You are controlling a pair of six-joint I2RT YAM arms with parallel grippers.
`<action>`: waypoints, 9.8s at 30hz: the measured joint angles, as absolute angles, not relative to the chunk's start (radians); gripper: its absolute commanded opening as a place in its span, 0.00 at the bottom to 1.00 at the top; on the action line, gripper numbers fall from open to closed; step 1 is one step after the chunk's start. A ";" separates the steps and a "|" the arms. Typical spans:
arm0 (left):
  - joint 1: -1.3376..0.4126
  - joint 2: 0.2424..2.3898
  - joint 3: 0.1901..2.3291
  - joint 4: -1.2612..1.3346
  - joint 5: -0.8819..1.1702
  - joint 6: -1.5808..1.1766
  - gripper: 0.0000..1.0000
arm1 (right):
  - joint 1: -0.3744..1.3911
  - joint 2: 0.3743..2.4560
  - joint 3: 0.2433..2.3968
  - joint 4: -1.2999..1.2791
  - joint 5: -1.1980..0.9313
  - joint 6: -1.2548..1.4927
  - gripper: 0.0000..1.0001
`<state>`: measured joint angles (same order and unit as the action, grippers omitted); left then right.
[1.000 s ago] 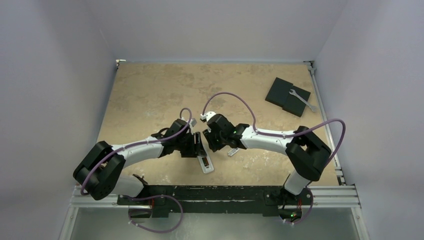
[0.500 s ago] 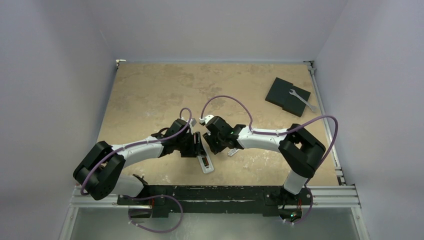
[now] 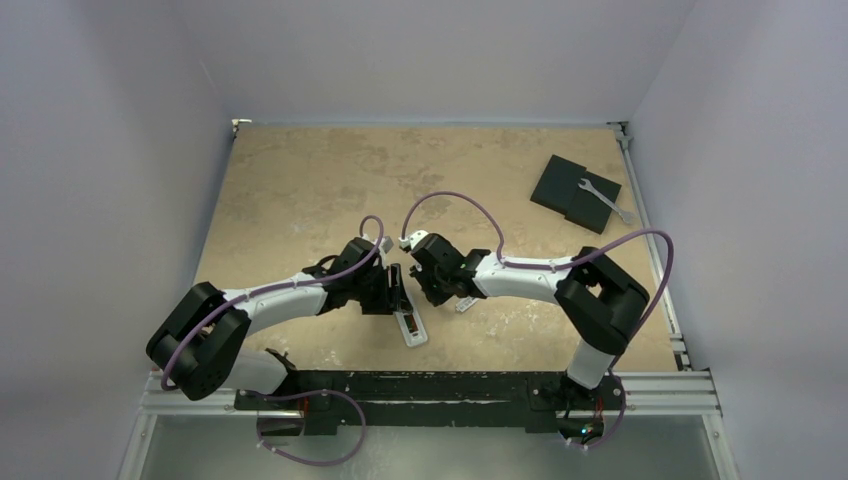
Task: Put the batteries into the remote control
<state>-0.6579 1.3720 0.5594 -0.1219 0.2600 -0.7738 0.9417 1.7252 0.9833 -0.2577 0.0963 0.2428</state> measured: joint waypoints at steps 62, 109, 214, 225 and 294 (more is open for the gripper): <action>-0.886 1.602 0.772 -0.063 0.160 -0.767 0.52 | 0.940 1.177 0.912 -0.496 0.125 0.326 0.07; -0.663 1.226 0.746 -0.435 -0.027 -0.683 0.67 | 0.942 1.232 0.932 -0.519 -0.029 -0.012 0.04; -0.405 1.021 0.413 -0.233 0.307 -0.811 0.81 | 1.086 1.749 1.147 -0.461 -0.139 -0.038 0.28; -0.405 1.038 0.411 -0.218 0.327 -0.808 0.78 | 1.086 1.672 1.138 -0.429 -0.087 0.023 0.28; -0.721 1.101 0.310 0.005 0.274 -0.984 0.62 | 1.078 1.488 0.841 -0.211 0.067 0.549 0.25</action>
